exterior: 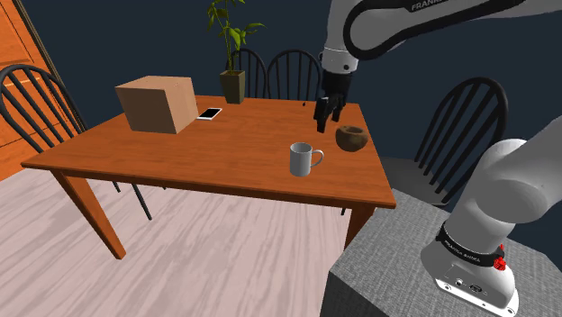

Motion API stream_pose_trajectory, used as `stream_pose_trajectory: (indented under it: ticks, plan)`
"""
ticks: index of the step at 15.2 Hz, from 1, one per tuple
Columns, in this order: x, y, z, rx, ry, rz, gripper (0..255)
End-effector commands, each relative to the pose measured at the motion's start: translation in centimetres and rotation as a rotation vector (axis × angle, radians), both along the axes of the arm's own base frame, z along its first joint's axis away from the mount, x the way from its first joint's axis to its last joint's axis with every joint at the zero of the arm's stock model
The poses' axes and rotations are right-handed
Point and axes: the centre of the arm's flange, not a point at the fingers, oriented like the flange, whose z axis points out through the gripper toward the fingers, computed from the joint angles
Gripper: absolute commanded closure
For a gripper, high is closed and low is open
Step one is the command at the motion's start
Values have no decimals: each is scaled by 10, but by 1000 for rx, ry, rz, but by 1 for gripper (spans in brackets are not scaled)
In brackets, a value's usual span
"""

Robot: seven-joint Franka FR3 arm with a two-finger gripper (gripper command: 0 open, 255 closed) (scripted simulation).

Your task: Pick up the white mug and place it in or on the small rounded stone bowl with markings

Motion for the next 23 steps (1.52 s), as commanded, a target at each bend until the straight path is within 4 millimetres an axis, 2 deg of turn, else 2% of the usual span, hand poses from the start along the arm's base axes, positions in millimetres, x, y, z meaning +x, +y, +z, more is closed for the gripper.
stream_pose_trajectory:
  ticks: [1,10,17,23]
  plan:
    - [19,2,-20,1,-2,2,0]
    - [97,25,-99,4,-4,9,0]
    - [100,25,-136,4,-4,9,0]
    - [100,25,-139,4,-4,9,0]
